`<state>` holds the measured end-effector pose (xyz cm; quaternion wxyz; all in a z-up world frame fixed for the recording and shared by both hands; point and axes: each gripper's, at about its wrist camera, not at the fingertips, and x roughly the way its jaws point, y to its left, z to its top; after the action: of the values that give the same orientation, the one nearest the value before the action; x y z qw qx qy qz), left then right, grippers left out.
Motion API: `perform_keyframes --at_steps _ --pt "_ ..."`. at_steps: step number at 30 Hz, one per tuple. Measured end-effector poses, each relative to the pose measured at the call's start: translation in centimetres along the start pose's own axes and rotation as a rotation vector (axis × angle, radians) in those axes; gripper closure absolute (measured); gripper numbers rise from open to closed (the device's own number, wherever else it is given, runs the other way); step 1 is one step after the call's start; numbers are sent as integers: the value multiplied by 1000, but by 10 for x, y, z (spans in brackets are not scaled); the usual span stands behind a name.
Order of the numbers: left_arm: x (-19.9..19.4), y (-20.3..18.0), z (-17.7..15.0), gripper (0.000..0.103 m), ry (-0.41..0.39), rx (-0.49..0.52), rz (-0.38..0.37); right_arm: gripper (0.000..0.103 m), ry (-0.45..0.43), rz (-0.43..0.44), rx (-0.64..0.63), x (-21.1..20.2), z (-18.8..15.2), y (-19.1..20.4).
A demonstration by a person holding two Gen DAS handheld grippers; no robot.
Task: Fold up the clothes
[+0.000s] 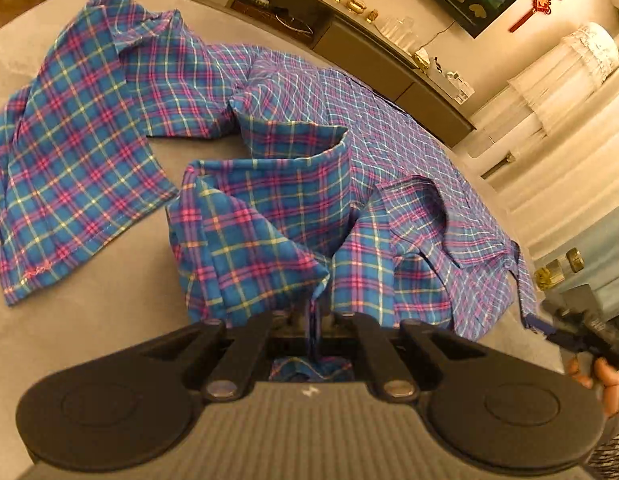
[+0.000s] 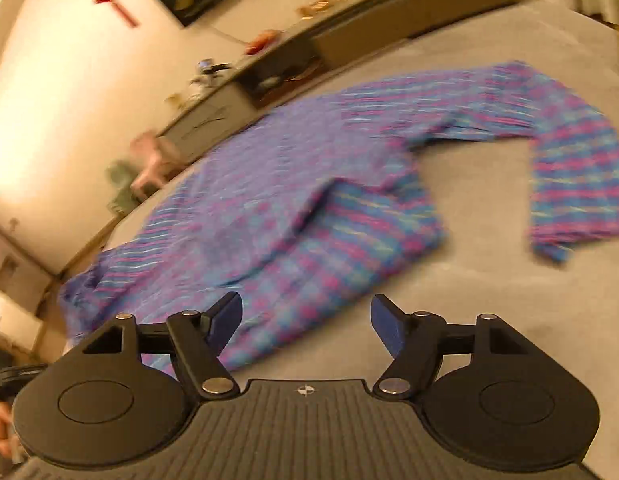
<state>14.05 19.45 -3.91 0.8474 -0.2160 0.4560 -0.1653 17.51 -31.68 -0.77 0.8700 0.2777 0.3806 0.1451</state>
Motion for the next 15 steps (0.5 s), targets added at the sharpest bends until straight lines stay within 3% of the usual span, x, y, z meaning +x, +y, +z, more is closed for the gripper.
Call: perform_keyframes --at_steps 6,10,12,14,15 --pt "-14 -19 -22 79 -44 97 50 17 72 163 272 44 14 22" --pt "-14 -37 -36 65 -72 216 101 17 110 127 338 93 14 37" --pt "-21 -45 -41 54 -116 261 82 20 97 98 369 110 15 39" --pt "-30 -49 -45 45 -167 289 44 35 85 74 384 122 15 41" --pt "-33 -51 -47 43 -184 296 21 58 82 67 377 127 15 42"
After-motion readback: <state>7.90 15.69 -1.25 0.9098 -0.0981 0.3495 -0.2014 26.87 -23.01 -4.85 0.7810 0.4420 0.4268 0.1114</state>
